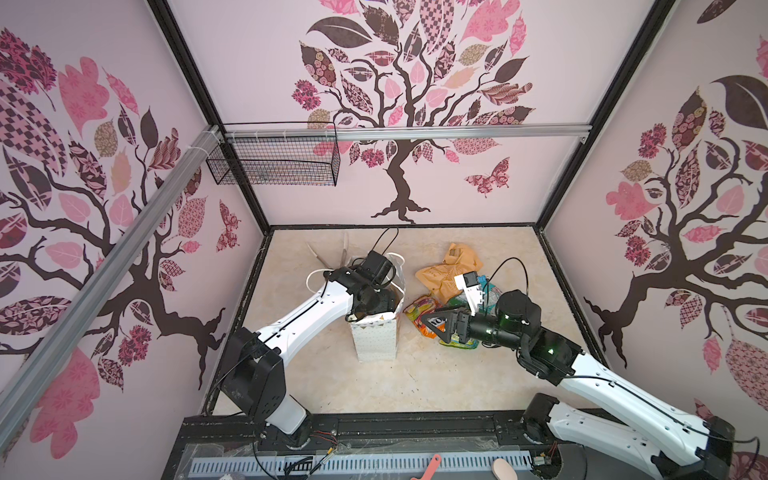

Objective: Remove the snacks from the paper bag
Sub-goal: 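Move the right gripper back toward the bag while the left lowers into it, then close the left gripper on the top of the yellow KRAK chips pack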

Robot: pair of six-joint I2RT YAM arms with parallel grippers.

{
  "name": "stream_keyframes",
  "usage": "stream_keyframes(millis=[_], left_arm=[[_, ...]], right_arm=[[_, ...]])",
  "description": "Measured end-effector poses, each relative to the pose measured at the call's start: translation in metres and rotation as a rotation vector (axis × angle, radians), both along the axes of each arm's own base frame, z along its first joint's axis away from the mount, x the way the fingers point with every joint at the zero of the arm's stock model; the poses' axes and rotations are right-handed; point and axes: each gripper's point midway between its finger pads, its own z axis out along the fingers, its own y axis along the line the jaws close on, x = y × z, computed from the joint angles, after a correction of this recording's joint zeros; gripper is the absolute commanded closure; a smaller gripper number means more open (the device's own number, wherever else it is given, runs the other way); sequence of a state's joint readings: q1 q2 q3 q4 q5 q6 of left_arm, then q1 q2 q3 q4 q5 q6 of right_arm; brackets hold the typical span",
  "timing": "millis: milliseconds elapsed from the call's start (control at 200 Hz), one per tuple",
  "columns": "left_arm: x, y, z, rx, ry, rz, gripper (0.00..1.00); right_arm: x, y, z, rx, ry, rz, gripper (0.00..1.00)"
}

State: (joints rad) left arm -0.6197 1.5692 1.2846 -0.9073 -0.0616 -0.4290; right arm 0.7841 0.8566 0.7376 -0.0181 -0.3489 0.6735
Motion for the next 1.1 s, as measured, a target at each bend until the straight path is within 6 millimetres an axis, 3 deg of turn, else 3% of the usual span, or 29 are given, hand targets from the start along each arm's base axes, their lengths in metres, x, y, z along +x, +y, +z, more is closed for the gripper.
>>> stream_keyframes(millis=[650, 890, 985, 1100], left_arm=[[0.01, 0.0, -0.083, 0.099, 0.063, -0.024, 0.15], [0.02, -0.002, -0.099, 0.106, 0.048, -0.016, 0.17], [0.022, -0.003, -0.102, 0.102, 0.039, -0.015, 0.21], [0.026, -0.005, -0.106, 0.099, 0.028, -0.014, 0.37]], right_arm=[[0.0, 0.0, 0.0, 0.0, 0.0, 0.0, 0.0], [0.0, 0.0, 0.0, -0.001, 0.001, 0.0, 0.0], [0.0, 0.0, -0.001, -0.002, 0.002, 0.0, 0.0], [0.0, 0.0, -0.001, -0.003, 0.003, 0.0, 0.01]])
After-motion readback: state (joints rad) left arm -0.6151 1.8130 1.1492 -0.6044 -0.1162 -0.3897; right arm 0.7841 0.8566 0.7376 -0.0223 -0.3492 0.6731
